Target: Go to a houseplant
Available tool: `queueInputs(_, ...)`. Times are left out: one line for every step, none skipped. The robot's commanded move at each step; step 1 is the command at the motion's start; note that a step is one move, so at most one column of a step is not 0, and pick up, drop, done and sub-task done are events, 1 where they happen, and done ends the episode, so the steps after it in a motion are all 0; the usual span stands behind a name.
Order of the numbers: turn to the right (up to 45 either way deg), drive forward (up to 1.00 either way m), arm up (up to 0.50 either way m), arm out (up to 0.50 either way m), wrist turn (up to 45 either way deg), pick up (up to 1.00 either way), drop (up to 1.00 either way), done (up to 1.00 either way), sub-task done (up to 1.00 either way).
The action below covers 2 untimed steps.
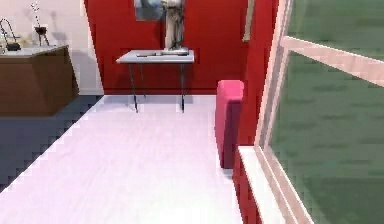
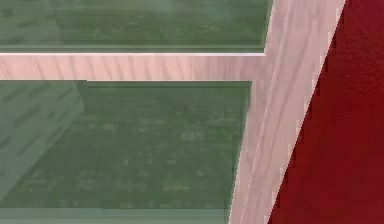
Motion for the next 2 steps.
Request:
queueInputs(0.0,0.45,0.0,0.0,0.0,0.0,0.0,0.0,0.0)
queueInputs(-36.0,0.0,0.0,0.0,0.0,0.0,0.0,0.0,0.0)
